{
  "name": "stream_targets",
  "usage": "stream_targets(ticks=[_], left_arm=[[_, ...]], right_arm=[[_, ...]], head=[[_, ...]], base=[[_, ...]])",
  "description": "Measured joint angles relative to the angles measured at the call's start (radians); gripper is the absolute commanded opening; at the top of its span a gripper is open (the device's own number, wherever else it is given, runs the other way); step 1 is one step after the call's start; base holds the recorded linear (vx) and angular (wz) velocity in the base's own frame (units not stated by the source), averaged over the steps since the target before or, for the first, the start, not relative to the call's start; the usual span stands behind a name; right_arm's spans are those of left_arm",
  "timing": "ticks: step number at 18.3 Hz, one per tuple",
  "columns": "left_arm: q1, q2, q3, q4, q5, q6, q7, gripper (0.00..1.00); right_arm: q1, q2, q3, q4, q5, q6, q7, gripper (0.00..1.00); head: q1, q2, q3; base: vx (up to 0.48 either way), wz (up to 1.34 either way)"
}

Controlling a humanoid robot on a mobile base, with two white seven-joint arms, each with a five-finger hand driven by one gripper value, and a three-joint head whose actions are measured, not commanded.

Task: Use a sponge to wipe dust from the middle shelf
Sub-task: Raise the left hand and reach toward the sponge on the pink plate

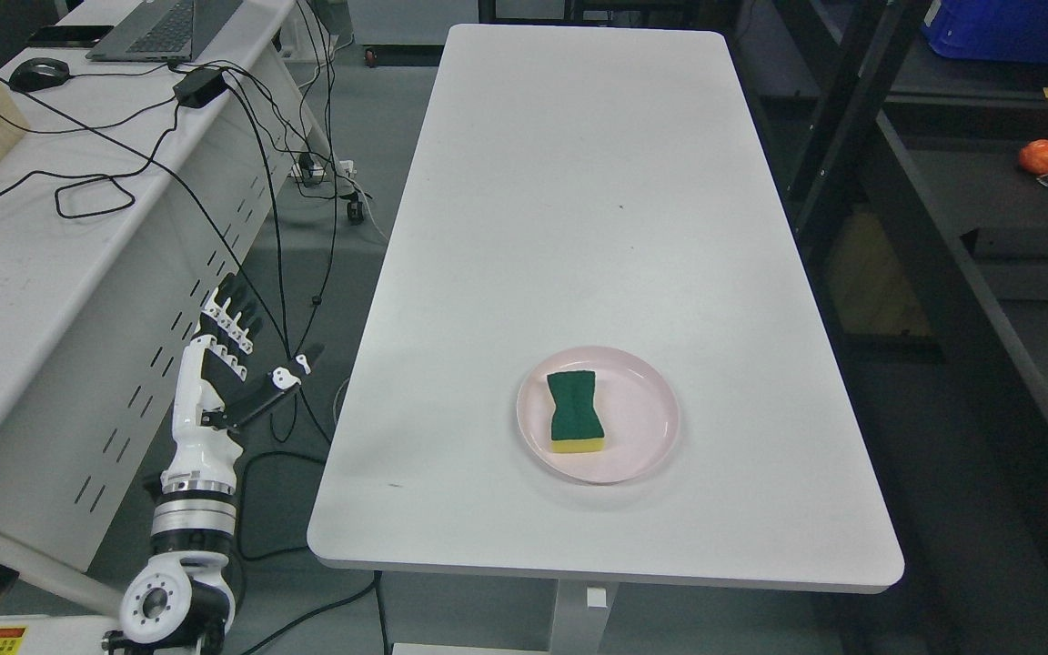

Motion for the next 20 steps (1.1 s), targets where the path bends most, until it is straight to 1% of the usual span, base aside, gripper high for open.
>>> stream_targets(ticks=[5,7,10,12,14,16,17,19,20], left_arm=[[-0.004,0.000,-0.009,0.008,0.000,0.001,-0.010,0.98],[-0.021,0.010,-0.007,0.022,0.000,0.005,-0.059,0.99],[-0.063,0.025,0.017,0.059,-0.001,-0.069,-0.150,0.99],[-0.085,0.028,0.037,0.078,-0.001,-0.095,-0.179,0.97],[-0.106,0.035,0.049,0.096,-0.009,-0.118,-0.233,0.96],[-0.139,0.054,0.051,0.115,-0.059,-0.177,-0.314,0.96],[-0.164,0.067,0.048,0.127,-0.108,-0.214,-0.341,0.96],[-0.222,0.097,0.035,0.155,-0.236,-0.312,-0.372,0.96],[-0.257,0.115,0.018,0.174,-0.319,-0.377,-0.381,0.96]], right_arm=[[0.000,0.000,0.000,0.000,0.000,0.000,0.000,1.00],[0.000,0.000,0.000,0.000,0.000,0.000,0.000,1.00],[0.000,0.000,0.000,0.000,0.000,0.000,0.000,1.00],[0.000,0.000,0.000,0.000,0.000,0.000,0.000,1.00],[0.000,0.000,0.000,0.000,0.000,0.000,0.000,1.00],[0.000,0.000,0.000,0.000,0.000,0.000,0.000,1.00],[0.000,0.000,0.000,0.000,0.000,0.000,0.000,1.00],[0.000,0.000,0.000,0.000,0.000,0.000,0.000,1.00],[0.000,0.000,0.000,0.000,0.000,0.000,0.000,1.00]], head=[[0.0000,0.000,0.000],[0.0000,0.000,0.000],[0.0000,0.000,0.000],[0.0000,0.000,0.000],[0.0000,0.000,0.000],[0.0000,0.000,0.000],[0.0000,0.000,0.000],[0.0000,0.000,0.000],[0.0000,0.000,0.000]], base=[[0.000,0.00],[0.000,0.00],[0.000,0.00],[0.000,0.00],[0.000,0.00],[0.000,0.00],[0.000,0.00],[0.000,0.00],[0.000,0.00]])
